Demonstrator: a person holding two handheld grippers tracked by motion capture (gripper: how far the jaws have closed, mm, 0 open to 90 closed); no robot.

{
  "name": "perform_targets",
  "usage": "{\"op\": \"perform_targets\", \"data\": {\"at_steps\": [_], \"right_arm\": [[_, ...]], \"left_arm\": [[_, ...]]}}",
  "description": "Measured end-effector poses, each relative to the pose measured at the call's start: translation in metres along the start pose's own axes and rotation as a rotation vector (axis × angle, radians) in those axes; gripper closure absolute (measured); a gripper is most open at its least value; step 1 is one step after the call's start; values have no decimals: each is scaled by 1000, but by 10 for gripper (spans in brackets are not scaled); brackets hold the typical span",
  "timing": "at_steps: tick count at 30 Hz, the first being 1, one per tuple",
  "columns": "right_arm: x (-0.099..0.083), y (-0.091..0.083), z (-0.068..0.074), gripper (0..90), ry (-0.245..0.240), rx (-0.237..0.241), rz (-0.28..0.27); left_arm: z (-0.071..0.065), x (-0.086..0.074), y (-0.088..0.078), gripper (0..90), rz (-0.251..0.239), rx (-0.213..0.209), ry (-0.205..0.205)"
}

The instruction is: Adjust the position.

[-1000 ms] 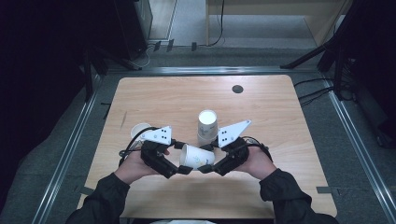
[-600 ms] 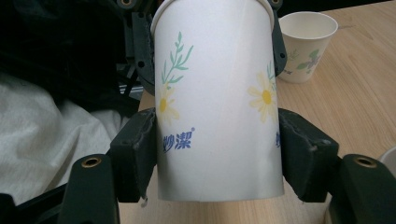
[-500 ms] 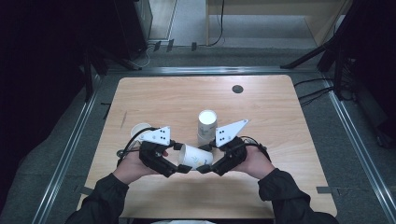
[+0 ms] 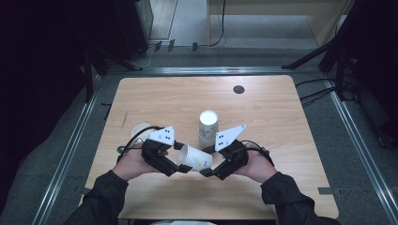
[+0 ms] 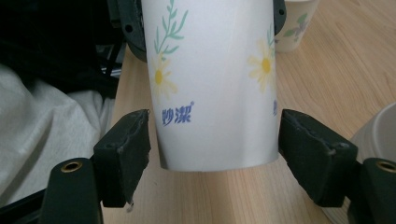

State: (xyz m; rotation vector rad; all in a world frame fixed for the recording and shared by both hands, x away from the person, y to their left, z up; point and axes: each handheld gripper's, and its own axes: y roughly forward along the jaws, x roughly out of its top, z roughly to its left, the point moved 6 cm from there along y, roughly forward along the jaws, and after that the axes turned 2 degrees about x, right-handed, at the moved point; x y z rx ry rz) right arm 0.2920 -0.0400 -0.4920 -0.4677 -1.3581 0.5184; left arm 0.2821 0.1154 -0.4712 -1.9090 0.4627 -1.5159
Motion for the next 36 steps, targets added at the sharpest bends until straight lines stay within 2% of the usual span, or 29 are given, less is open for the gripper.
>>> {"op": "perform_targets", "data": {"at_steps": [6,16,23,26,29,36], "right_arm": [[-12,6,0,260,4,-28,58],[-25,14,1,262,24,-48,106],[-30,20,-2,272,27,-51,128],[-32,23,-3,278,24,-53,140],[-32,25,-3,314,20,-56,145],[-30,23,-1,338,-7,-69,152]], "left_arm": [[-1,-1,17,254,108,7,61],[5,1,34,254,198,6,79],[4,1,46,253,243,-4,83],[2,1,49,253,248,-6,90],[2,1,51,253,259,-3,95],[2,0,50,214,249,-4,109]]}}
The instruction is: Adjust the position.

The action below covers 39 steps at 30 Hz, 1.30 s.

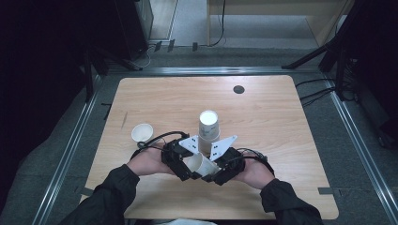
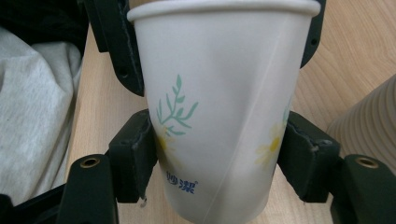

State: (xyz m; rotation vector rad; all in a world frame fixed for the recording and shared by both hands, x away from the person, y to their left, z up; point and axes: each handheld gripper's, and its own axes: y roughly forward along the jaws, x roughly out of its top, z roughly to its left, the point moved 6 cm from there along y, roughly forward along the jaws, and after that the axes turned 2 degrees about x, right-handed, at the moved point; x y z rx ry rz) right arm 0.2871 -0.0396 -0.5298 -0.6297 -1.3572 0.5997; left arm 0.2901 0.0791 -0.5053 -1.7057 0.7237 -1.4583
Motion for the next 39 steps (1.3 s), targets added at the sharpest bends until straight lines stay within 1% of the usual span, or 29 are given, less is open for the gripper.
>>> {"op": "perform_targets", "data": {"at_steps": [2,4,5,9,11,13,15,17,18,19,20,22,23,25,26,27,29,30,32,34,35,36,39], "right_arm": [[0,-2,-1,338,2,-4,-3],[1,-3,-2,338,2,-7,-14],[1,-4,-2,338,3,-10,-17],[3,-12,-4,337,14,-18,-45],[4,-15,-6,338,15,-19,-65],[5,-19,-6,338,26,-16,-85],[7,-22,-6,338,23,-11,-106],[9,-24,-7,337,18,-11,-118],[11,-24,-7,337,23,-7,-126],[11,-25,-7,337,23,0,-128],[13,-25,-7,337,25,3,-134],[16,-25,-8,337,16,7,-146],[17,-25,-8,337,17,14,-149],[20,-25,-8,337,10,17,-157],[21,-25,-7,336,11,28,-158],[22,-25,-7,336,7,29,-157],[24,-25,-7,335,-1,40,-160],[25,-25,-6,335,-1,42,-161],[26,-24,-7,335,1,60,-160],[28,-23,-7,334,-10,62,-157],[29,-22,-7,335,-8,71,-157],[31,-22,-8,334,-16,68,-163],[33,-21,-8,334,-13,80,-164]], "left_arm": [[1,1,-1,174,-8,2,-1],[2,1,-2,144,-18,13,-10],[2,2,-3,132,-30,16,-12],[3,4,-11,127,-81,23,-26],[5,4,-17,128,-122,24,-38],[7,4,-23,128,-163,15,-70],[8,3,-27,129,-188,19,-84],[8,1,-31,130,-218,17,-107],[8,1,-33,131,-225,18,-108],[7,-1,-34,132,-235,20,-120],[7,-2,-35,132,-244,22,-123],[6,-3,-38,135,-259,35,-122],[5,-4,-40,136,-278,30,-135],[5,-6,-43,142,-301,33,-152],[5,-6,-44,145,-308,29,-161],[4,-7,-45,145,-318,29,-167],[3,-9,-46,145,-325,28,-178],[2,-10,-46,145,-324,36,-181],[1,-10,-46,145,-333,29,-191],[-1,-11,-46,145,-340,29,-199],[-2,-11,-46,145,-340,31,-200],[-2,-11,-47,145,-344,32,-202],[-3,-12,-48,145,-355,32,-212]]}}
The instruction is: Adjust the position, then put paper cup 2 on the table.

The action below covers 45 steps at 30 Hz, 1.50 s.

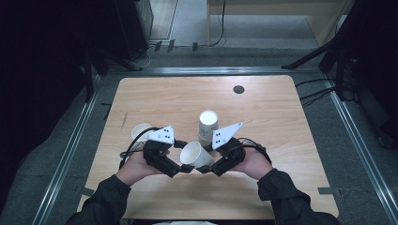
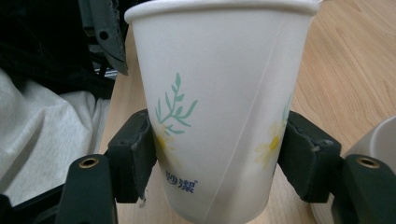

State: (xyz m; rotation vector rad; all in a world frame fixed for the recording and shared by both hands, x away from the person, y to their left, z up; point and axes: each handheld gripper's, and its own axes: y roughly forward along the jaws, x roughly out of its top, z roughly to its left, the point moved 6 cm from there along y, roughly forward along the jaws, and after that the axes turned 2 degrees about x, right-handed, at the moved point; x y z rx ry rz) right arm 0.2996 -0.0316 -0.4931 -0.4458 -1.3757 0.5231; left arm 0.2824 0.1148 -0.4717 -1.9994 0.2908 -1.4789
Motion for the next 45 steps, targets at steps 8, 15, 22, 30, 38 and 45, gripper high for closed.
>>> {"op": "perform_targets", "data": {"at_steps": [8,15,22,30,38,45], "right_arm": [[3,3,1,335,-4,17,-2],[4,5,3,334,-1,26,-6],[6,7,4,334,-2,37,-11],[7,8,5,335,5,40,-17],[8,7,5,338,9,43,-22],[7,11,5,274,12,50,-12]], "left_arm": [[0,2,2,145,-30,-2,-19],[-2,5,3,145,-62,-3,-33],[-2,6,5,148,-67,-3,-31],[-3,6,6,171,-69,0,-27],[-4,7,2,240,-71,-6,-10],[-3,8,-1,256,-75,-5,-12]]}}
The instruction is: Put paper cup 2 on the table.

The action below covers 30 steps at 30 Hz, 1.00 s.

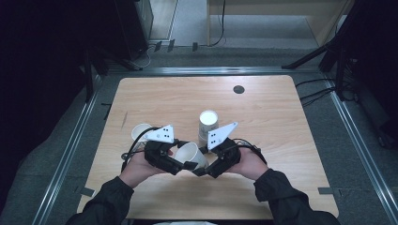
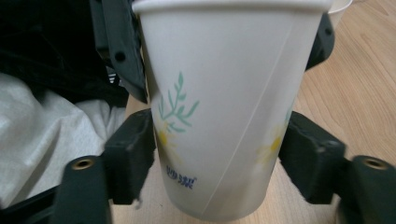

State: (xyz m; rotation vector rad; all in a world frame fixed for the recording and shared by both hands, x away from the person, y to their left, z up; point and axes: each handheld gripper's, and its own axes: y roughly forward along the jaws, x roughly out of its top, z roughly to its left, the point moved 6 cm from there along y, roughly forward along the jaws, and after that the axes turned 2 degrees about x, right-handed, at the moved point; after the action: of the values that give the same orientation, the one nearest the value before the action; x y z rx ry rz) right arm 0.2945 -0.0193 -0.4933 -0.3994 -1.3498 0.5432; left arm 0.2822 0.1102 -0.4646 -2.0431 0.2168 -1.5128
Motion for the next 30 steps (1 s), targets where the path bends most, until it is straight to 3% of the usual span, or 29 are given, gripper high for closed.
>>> {"op": "perform_targets", "data": {"at_steps": [9,13,23,30], "right_arm": [[-7,-4,-6,230,27,-62,4],[-11,-7,-8,229,35,-84,19],[-18,-16,-17,231,54,-133,24],[-19,-25,-21,231,75,-176,2]], "left_arm": [[10,2,-21,255,-48,16,-37],[14,0,-32,255,-62,51,-39],[24,-15,-43,254,23,134,-15],[29,-26,-49,253,66,159,-25]]}}
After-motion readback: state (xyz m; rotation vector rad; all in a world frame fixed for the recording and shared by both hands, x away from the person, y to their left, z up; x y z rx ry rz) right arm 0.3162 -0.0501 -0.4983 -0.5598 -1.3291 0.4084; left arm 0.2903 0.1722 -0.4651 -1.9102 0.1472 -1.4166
